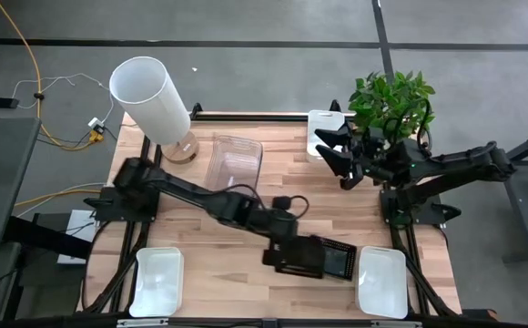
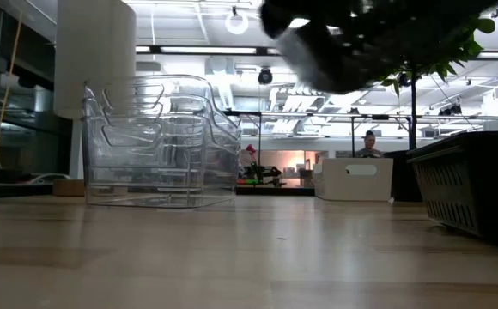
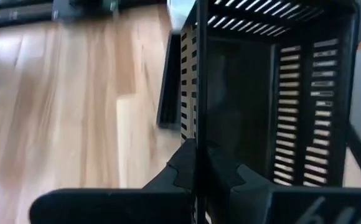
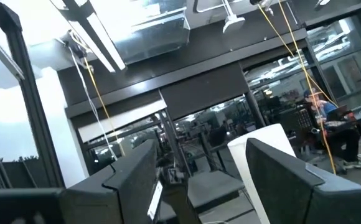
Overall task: Stack baskets by color
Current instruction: Stack the left black bin on top of the right black bin
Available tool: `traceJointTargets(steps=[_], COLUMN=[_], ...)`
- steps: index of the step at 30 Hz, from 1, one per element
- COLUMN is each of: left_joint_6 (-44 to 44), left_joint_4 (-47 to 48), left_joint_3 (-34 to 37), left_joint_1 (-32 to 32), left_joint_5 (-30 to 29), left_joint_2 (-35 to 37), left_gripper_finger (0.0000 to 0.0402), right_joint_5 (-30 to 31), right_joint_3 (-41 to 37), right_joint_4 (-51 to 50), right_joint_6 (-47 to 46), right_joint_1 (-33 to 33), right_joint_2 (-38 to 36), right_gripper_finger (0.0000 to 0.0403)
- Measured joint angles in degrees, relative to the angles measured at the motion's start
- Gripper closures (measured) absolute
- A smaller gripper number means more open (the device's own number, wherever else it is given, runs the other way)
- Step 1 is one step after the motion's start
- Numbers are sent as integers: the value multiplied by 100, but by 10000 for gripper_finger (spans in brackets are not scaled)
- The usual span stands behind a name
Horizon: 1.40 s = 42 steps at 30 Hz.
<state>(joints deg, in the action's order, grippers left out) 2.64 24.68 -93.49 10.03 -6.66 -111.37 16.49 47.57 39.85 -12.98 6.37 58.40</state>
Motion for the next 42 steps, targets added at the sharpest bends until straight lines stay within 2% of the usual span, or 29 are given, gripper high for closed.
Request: traceJointTargets(steps=[11, 19, 24, 32, 42], left_joint_6=[-900, -1331, -1337, -1690, -2234], left_joint_4=[-1616, -1574, -1432, -483, 462], left_joint_3=[-1057, -1152, -1153, -1154, -1154], left_joint_1=[-13, -227, -364, -518, -494], left_joint_5=[153, 371, 436, 878, 905], left_joint_2=[-1068, -1507, -1550, -1548, -1318], left_gripper_finger=[401, 401, 401, 401, 401], right_joint_5=[-40, -43, -48, -105, -106], right_joint_3=[0, 0, 0, 0, -1], right_joint_4=[-46, -127, -371, -392, -404], right_joint_6=[-199, -247, -400, -456, -305], right_joint_1=[0, 0, 2, 2, 2], right_joint_2=[-51, -51, -49, -49, -49], right_gripper_finger=[167, 167, 167, 167, 167])
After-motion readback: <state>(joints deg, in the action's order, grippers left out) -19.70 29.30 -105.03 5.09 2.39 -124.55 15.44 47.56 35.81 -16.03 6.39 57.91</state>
